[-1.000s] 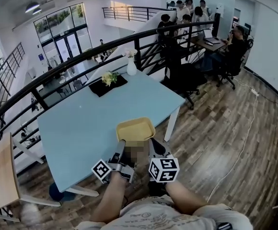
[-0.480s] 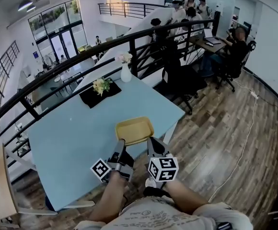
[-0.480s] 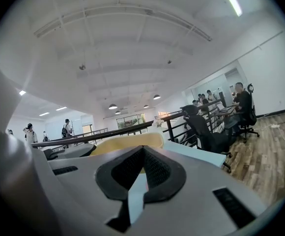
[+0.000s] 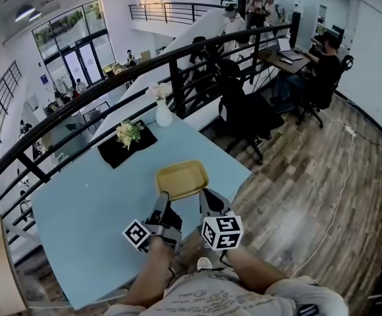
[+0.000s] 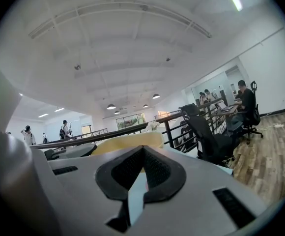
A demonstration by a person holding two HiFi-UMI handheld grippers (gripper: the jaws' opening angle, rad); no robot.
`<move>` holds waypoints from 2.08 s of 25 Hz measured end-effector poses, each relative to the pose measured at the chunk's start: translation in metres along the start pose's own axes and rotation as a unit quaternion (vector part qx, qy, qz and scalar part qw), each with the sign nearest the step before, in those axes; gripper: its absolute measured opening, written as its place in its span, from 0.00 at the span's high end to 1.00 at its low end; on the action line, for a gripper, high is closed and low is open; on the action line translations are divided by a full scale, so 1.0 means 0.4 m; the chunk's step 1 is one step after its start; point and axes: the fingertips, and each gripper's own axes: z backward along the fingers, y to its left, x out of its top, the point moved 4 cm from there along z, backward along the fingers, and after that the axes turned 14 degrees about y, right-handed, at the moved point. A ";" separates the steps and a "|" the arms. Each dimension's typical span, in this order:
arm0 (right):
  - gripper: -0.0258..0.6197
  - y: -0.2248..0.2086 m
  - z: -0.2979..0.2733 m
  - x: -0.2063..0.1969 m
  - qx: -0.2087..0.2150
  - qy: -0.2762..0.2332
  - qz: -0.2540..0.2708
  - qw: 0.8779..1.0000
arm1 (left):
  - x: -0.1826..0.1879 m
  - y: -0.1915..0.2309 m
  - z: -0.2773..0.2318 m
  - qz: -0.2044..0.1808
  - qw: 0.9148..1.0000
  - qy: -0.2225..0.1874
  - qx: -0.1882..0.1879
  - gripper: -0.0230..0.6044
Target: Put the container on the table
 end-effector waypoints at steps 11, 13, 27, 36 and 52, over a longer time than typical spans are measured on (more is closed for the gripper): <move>0.96 -0.101 -0.128 0.047 0.000 0.013 -0.013 1.000 | 0.083 0.090 -0.120 0.004 1.000 -0.006 0.014 0.59; 0.96 -0.109 -0.148 0.054 -0.003 0.016 -0.013 1.000 | 0.107 0.101 -0.136 0.008 1.000 -0.006 0.017 0.59; 0.96 -0.142 -0.332 0.108 -0.045 0.025 -0.029 0.998 | 0.287 0.209 -0.263 0.009 0.999 0.038 0.032 0.59; 0.96 -0.160 -0.430 0.067 -0.069 0.063 -0.032 0.995 | 0.394 0.356 -0.275 0.018 0.998 0.036 0.042 0.59; 0.96 -0.212 -0.475 -0.025 -0.099 0.115 -0.036 0.988 | 0.478 0.579 -0.269 0.037 0.996 0.020 0.074 0.59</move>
